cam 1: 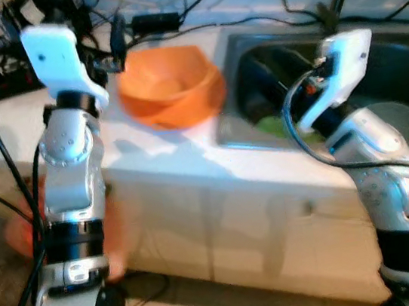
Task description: Kitchen organization
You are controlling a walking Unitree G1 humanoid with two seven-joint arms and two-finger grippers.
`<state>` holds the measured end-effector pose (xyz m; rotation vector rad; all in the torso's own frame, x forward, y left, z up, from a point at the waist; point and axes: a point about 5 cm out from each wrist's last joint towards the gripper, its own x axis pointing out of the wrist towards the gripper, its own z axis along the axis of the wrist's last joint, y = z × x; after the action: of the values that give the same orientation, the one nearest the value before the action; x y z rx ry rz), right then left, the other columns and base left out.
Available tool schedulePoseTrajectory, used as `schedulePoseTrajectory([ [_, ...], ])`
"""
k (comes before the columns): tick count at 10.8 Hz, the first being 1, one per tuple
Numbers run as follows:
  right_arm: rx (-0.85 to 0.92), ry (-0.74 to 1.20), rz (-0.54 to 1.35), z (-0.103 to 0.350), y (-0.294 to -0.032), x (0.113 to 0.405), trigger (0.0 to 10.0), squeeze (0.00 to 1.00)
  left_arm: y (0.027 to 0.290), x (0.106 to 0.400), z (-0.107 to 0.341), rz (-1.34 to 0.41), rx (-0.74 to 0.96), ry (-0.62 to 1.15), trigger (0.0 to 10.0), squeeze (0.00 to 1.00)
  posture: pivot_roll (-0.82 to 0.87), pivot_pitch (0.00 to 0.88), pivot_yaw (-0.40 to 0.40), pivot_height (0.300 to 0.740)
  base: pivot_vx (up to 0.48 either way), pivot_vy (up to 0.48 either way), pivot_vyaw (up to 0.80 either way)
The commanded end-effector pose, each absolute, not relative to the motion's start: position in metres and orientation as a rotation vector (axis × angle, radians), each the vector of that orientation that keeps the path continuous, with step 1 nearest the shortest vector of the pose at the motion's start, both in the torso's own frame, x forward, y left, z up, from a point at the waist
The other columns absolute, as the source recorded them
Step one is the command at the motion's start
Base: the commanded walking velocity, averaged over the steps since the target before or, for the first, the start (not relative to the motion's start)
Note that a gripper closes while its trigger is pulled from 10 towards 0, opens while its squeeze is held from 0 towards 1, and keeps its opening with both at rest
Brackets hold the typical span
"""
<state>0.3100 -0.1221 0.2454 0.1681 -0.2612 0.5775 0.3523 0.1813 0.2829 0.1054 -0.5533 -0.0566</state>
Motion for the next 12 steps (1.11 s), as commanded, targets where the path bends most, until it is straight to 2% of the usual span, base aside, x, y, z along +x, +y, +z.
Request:
schedulePoseTrajectory([
  [1, 0.149, -0.288, 0.552, 0.251, -0.129, 0.310, 10.0, 0.00, 0.176, 0.352, 0.286, -0.070, 0.097, -0.553, 10.0, 0.00, 0.11, 0.074, 0.008, 0.740, 0.000, 0.420, -0.46],
  [9, 0.134, -0.297, 0.527, 0.251, -0.130, 0.315, 10.0, 0.00, 0.166, 0.350, 0.278, -0.104, 0.100, -0.504, 10.0, 0.00, 0.11, 0.069, -0.002, 0.740, 0.000, 0.000, 0.00],
  [12, 0.128, -0.308, 0.515, 0.253, -0.131, 0.316, 10.0, 0.00, 0.165, 0.350, 0.282, -0.106, 0.095, -0.509, 10.0, 0.00, 0.10, 0.066, -0.002, 0.740, 0.320, 0.000, 0.00],
])
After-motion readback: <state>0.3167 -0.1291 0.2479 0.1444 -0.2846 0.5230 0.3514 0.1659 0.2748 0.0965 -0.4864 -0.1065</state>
